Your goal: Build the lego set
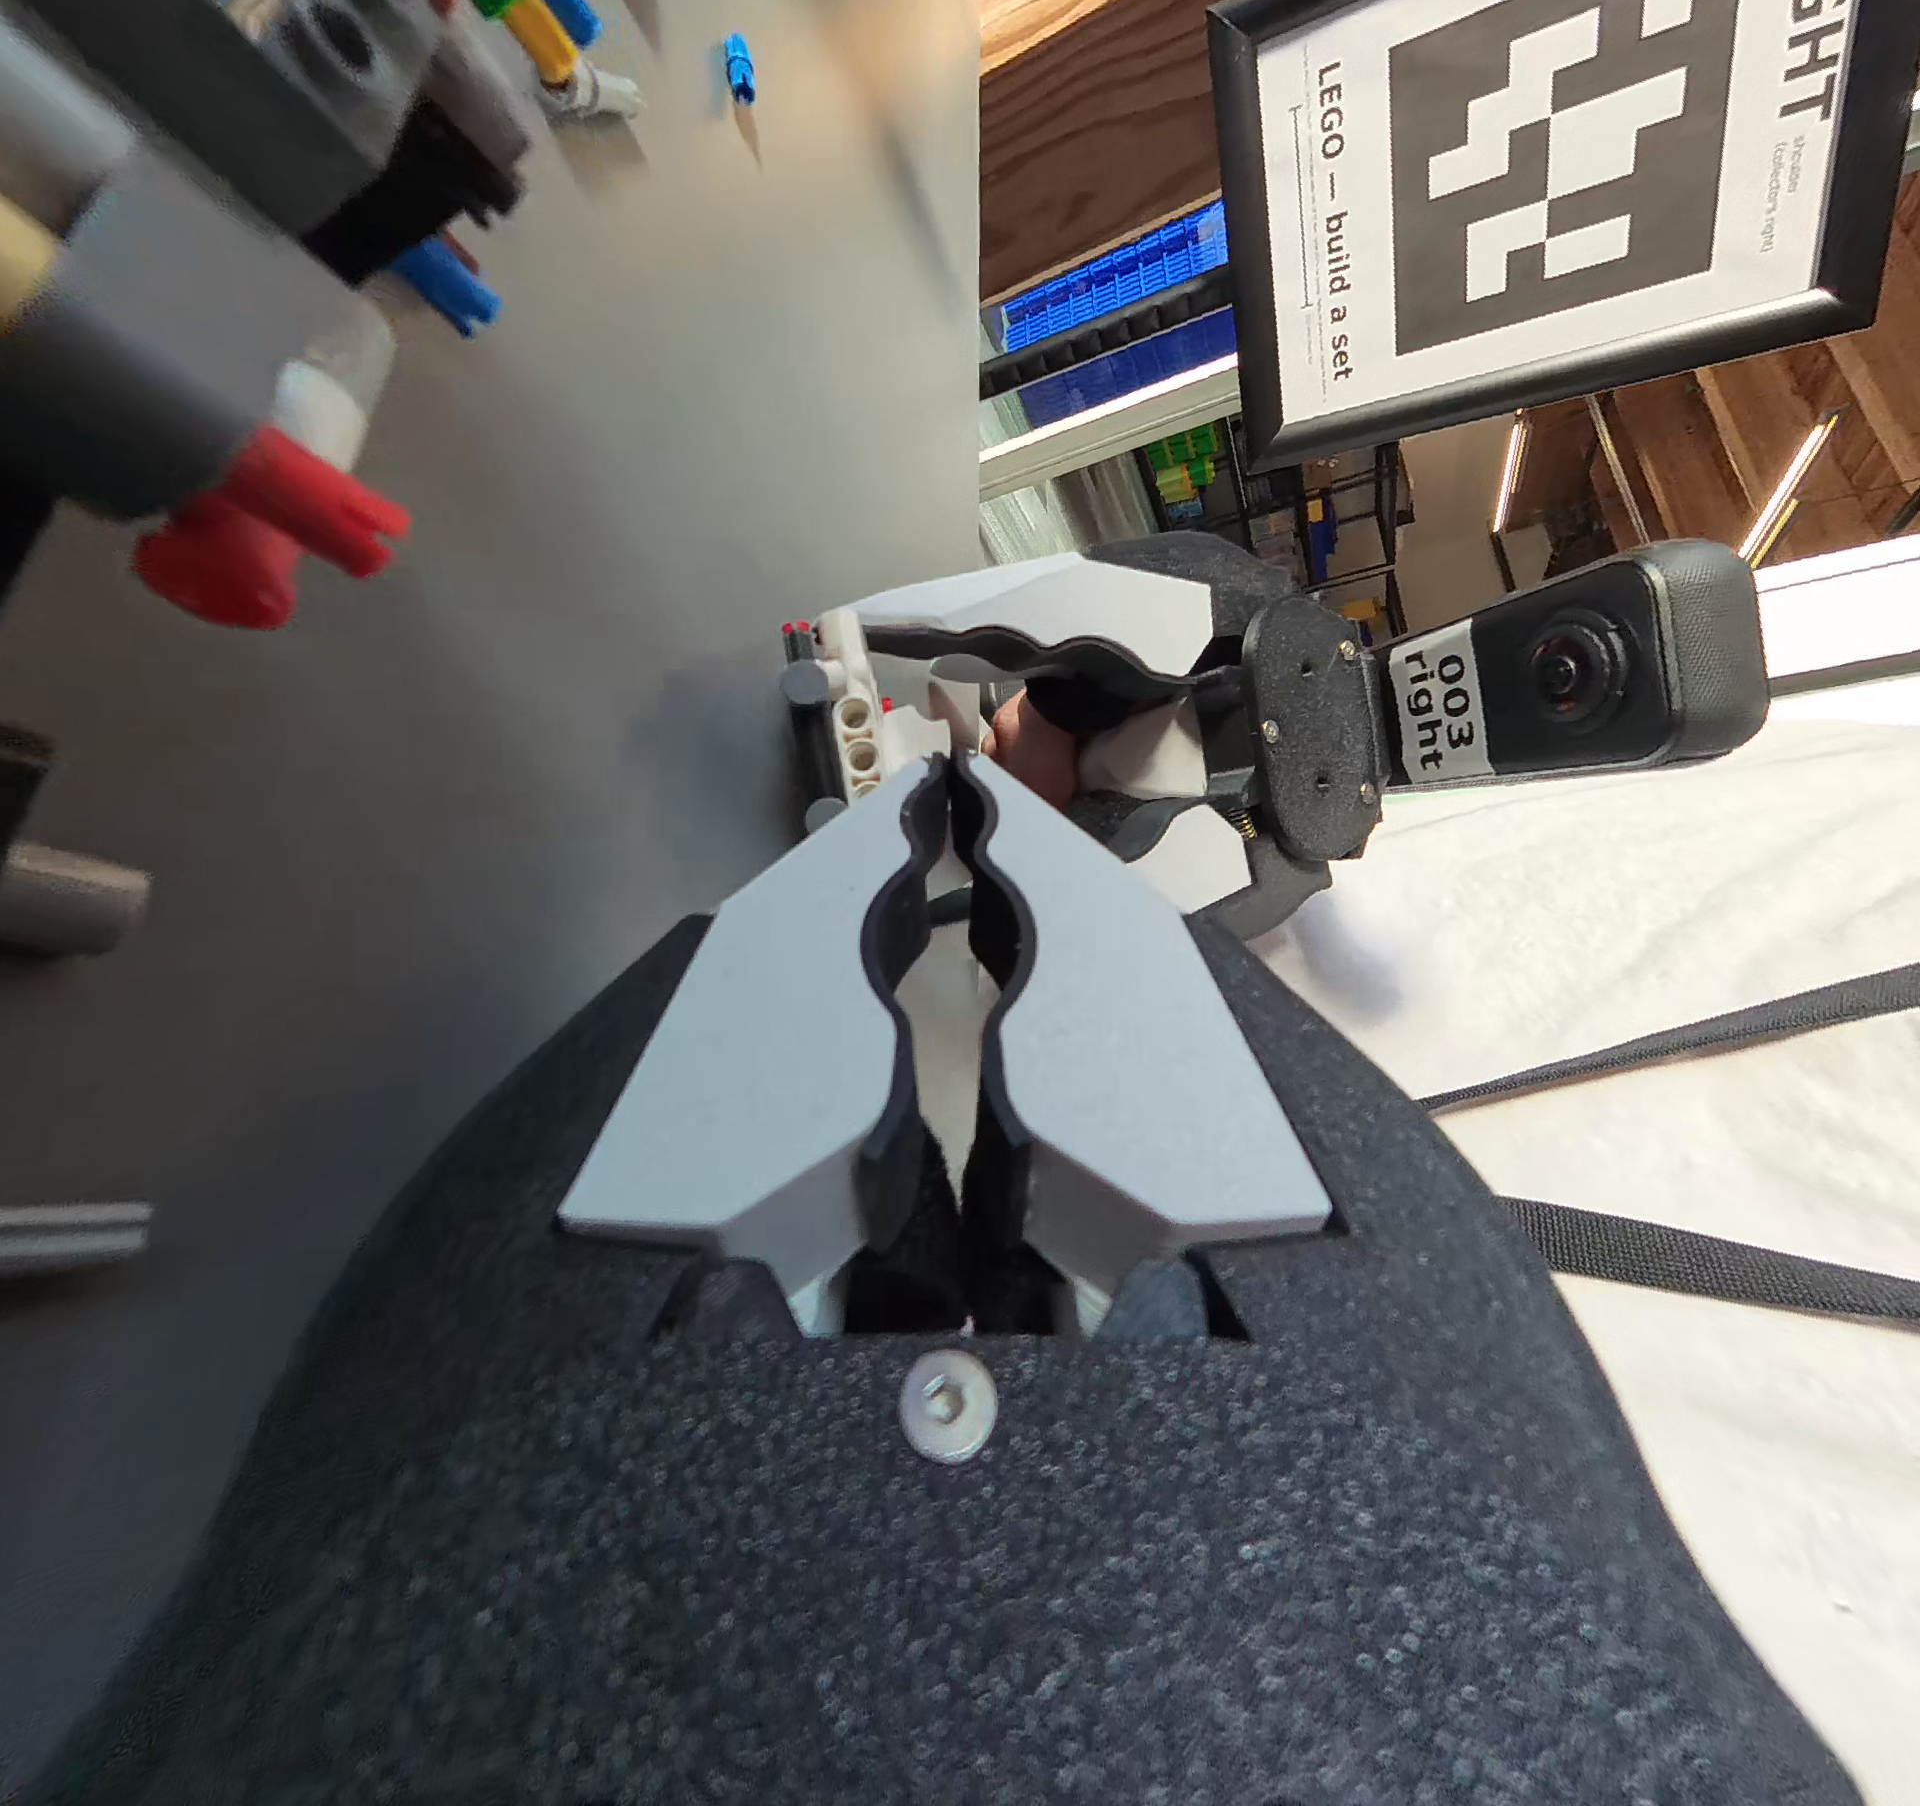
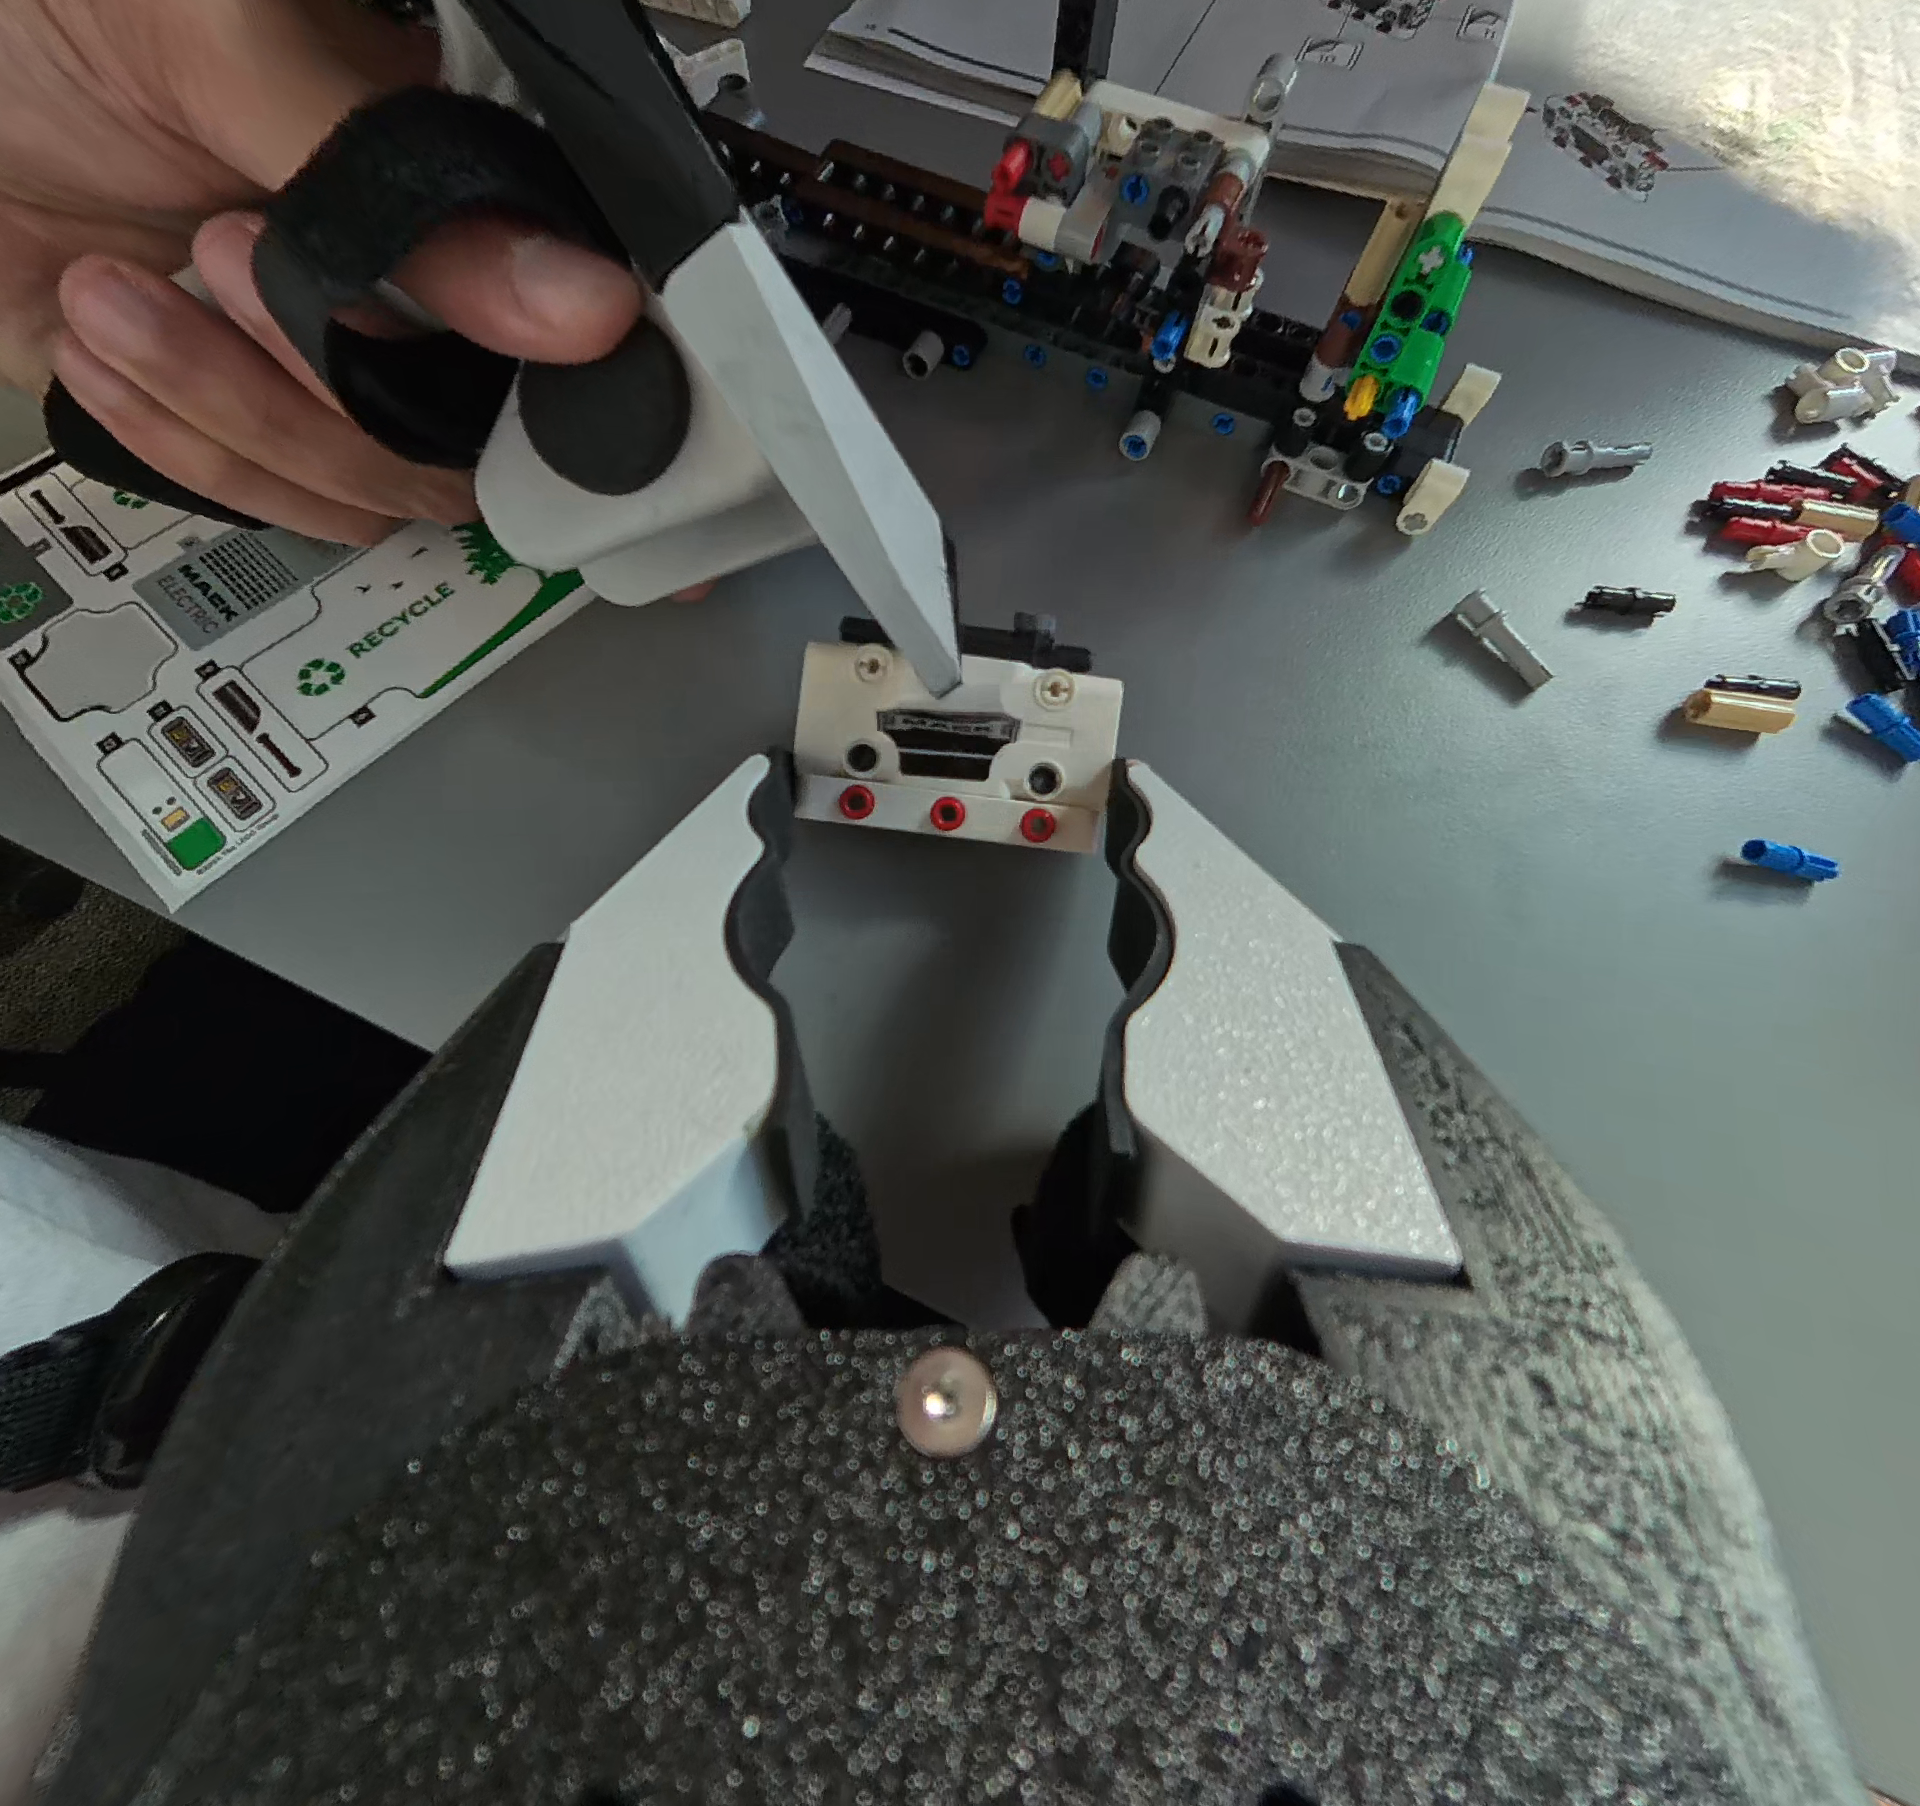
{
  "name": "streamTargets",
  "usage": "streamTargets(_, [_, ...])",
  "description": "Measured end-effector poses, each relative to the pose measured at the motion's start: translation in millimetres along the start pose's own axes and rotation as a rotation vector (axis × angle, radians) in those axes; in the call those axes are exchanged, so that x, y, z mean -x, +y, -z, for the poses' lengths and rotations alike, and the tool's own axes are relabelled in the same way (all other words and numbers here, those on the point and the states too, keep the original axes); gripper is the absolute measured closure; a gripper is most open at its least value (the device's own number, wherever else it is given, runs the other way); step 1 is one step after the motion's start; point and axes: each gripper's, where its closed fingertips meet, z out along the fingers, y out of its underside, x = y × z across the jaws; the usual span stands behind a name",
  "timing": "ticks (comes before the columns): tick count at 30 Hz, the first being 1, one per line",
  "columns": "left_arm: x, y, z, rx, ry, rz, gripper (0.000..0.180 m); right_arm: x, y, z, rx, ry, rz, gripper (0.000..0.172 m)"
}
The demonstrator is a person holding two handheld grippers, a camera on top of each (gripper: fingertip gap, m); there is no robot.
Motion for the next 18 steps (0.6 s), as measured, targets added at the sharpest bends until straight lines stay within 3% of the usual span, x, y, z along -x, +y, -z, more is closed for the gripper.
streamTargets(8, [-4, 8, -6, 0.066, -0.075, -0.209, 0.180, 0, 2, -1, 0.044, 0.015, 0.018, 0.113])
streamTargets(14, [-5, 12, -10, 0.100, -0.107, -0.279, 0.180, 2, 3, -2, 0.054, 0.007, 0.013, 0.113])
streamTargets(16, [-18, 20, -15, 0.132, -0.038, -0.276, 0.180, 0, 2, -3, 0.056, 0.017, 0.006, 0.113])
streamTargets(18, [-13, 19, -19, 0.114, -0.099, -0.284, 0.180, -1, 2, -3, 0.059, 0.016, 0.016, 0.113])
